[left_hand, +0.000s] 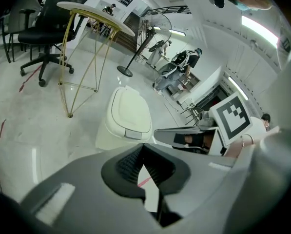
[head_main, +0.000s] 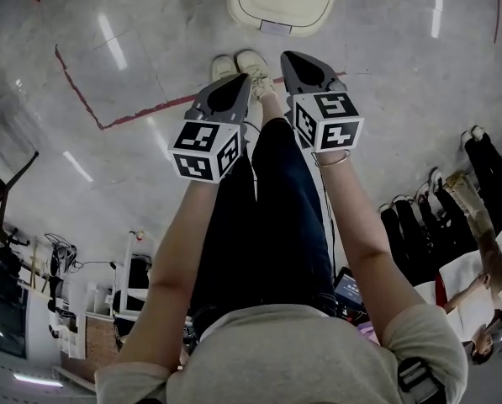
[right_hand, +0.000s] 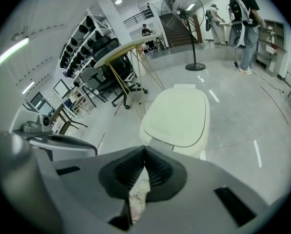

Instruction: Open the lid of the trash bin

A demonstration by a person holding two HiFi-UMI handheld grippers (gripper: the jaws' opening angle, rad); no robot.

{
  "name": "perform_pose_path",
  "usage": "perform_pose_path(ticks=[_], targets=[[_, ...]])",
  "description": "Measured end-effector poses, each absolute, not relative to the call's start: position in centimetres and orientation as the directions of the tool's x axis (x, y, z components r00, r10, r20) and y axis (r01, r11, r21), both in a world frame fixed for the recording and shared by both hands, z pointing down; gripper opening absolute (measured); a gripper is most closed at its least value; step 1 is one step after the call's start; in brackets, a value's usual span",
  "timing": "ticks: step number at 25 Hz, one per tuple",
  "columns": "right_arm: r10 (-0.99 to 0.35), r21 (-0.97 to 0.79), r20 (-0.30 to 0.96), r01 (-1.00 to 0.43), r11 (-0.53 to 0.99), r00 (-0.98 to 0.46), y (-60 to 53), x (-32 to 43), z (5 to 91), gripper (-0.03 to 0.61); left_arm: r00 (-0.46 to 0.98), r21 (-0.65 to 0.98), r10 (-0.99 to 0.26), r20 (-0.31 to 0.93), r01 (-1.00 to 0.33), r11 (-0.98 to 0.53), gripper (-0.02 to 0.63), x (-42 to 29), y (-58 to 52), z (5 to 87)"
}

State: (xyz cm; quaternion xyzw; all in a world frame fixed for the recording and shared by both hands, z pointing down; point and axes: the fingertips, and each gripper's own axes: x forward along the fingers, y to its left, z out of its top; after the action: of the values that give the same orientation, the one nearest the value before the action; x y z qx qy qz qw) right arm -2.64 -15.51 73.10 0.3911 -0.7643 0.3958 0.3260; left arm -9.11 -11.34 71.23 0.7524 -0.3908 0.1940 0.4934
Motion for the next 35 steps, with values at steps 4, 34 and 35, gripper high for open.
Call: perform_pose_path(ticks=[4,34,35], targets=[[-0.332,-0.328,0.822,-0.862,0.386,-0.462,-16.6,-2.8,75.7,0.008,0.619,0.596,-0.414,0.667,-0.777,-0.201,0.008,-8.8,-12.5,72.1],[-0.267,-0.257,0.895,-0.903,0.343,-0.356,-17.7,-1.0,81.4,0.008,0.611,0.595,-0.436,0.661,-0.781,-0.191,0.008,-8.9,-12.9,73.0],[-0.266,-0.258,0.896,-0.904,0.34,-0.356,-17.7,-1.0,81.4,0.008,0.61,0.594,-0.438,0.66,-0.781,-0.193,0.008,-9.0,-13.0,73.0]])
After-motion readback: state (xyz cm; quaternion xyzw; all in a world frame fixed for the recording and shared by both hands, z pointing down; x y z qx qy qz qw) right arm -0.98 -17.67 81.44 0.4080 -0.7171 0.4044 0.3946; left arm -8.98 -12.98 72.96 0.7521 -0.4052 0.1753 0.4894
